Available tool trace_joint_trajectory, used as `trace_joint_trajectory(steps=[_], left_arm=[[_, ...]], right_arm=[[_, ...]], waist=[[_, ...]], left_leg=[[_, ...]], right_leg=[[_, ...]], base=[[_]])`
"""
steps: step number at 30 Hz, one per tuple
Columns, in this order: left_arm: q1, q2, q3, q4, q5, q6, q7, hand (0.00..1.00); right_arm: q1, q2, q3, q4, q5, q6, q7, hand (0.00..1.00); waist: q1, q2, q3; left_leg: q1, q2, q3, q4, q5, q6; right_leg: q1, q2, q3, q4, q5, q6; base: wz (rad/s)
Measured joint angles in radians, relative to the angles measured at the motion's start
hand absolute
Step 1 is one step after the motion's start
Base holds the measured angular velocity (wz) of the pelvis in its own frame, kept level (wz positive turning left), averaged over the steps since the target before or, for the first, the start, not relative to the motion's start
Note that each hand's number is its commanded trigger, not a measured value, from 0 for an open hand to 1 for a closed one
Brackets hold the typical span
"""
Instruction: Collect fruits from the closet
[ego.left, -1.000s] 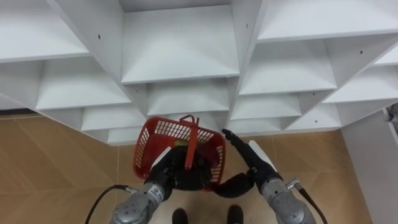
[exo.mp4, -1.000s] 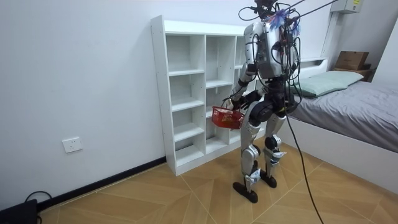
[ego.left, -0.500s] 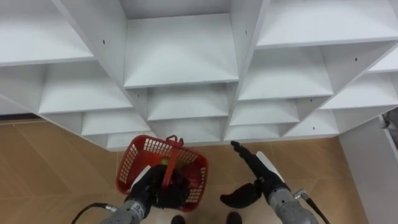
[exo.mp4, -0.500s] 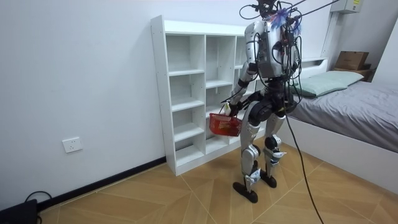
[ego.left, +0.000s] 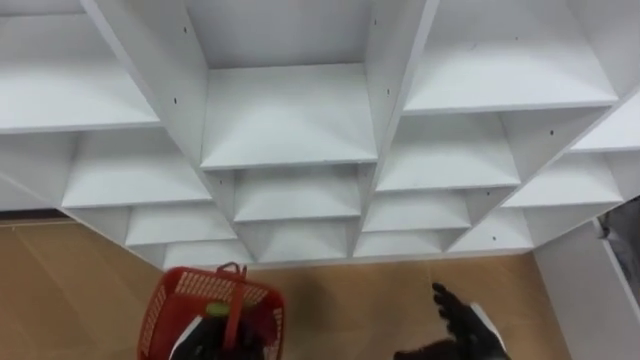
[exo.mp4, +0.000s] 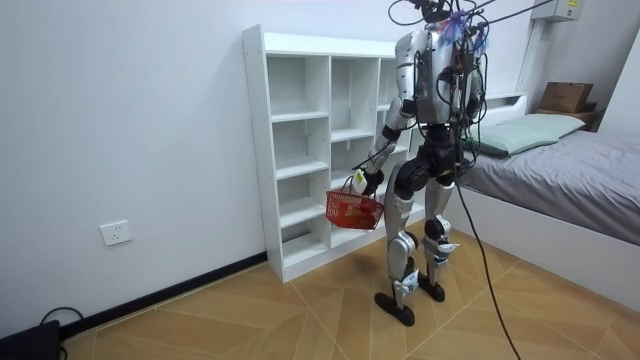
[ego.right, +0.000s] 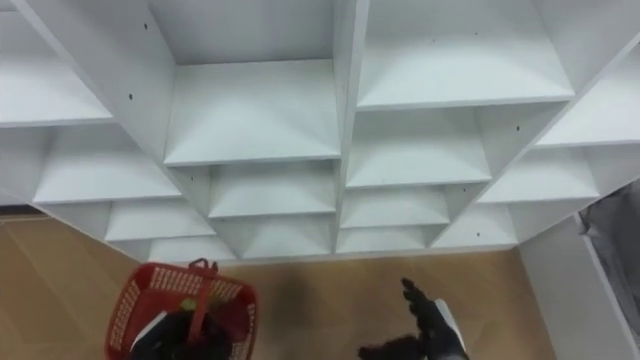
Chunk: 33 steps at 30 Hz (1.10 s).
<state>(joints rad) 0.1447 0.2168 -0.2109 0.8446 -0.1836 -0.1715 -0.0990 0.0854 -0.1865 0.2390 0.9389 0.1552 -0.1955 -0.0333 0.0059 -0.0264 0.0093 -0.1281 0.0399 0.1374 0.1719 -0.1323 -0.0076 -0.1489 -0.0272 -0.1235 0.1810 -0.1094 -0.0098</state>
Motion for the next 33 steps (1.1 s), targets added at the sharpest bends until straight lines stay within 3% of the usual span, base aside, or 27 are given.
trace_joint_trajectory(steps=[5, 9, 13, 16, 27, 33], left_arm=[[0.064, -0.007, 0.062, 0.0, 0.012, -0.003, -0.001, 1.0], [0.091, -0.01, 0.092, 0.004, -0.002, -0.003, -0.002, 1.0], [0.093, -0.011, 0.102, 0.039, -0.004, -0.003, 0.0, 1.0], [0.092, -0.023, 0.13, 0.078, -0.002, -0.003, 0.004, 1.0], [0.083, -0.056, 0.21, 0.192, -0.021, 0.0, -0.003, 1.0], [0.073, -0.077, 0.231, 0.218, -0.02, 0.007, -0.025, 1.0]], right_arm=[[0.044, -0.001, -0.046, 0.044, 0.034, 0.003, 0.047, 0.0], [0.058, 0.0, -0.06, 0.121, 0.058, 0.016, 0.079, 0.0], [0.07, 0.001, -0.095, 0.182, 0.082, 0.022, 0.102, 0.0], [0.075, 0.001, -0.105, 0.201, 0.116, 0.024, 0.111, 0.0], [0.077, 0.043, -0.177, 0.286, 0.199, 0.046, 0.1, 0.0], [0.071, 0.047, -0.202, 0.31, 0.19, 0.047, 0.103, 0.0]], waist=[[0.004, 0.005, -0.0067], [0.001, 0.011, -0.0066], [0.001, 0.011, -0.006], [0.005, 0.012, -0.0103], [0.002, 0.011, -0.0034], [0.001, 0.014, -0.0041]], left_leg=[[0.046, 0.0, -0.003, -0.005, -0.01, -0.001], [0.084, -0.003, -0.017, -0.006, -0.013, -0.002], [0.119, -0.007, -0.035, -0.007, -0.021, -0.005], [0.125, -0.007, -0.039, -0.006, -0.024, -0.006], [0.167, -0.012, -0.056, -0.007, -0.037, -0.006], [0.173, -0.014, -0.056, -0.007, -0.042, -0.005]], right_leg=[[0.055, -0.001, -0.015, -0.013, -0.006, 0.001], [0.1, -0.001, -0.019, -0.014, -0.019, 0.004], [0.131, -0.004, -0.03, -0.011, -0.042, 0.007], [0.138, -0.003, -0.031, -0.01, -0.046, 0.007], [0.2, -0.005, -0.048, -0.03, -0.054, 0.011], [0.206, -0.006, -0.046, -0.031, -0.056, 0.014]], base=[[0.02], [0.11], [0.15], [0.02], [0.04], [0.0]])
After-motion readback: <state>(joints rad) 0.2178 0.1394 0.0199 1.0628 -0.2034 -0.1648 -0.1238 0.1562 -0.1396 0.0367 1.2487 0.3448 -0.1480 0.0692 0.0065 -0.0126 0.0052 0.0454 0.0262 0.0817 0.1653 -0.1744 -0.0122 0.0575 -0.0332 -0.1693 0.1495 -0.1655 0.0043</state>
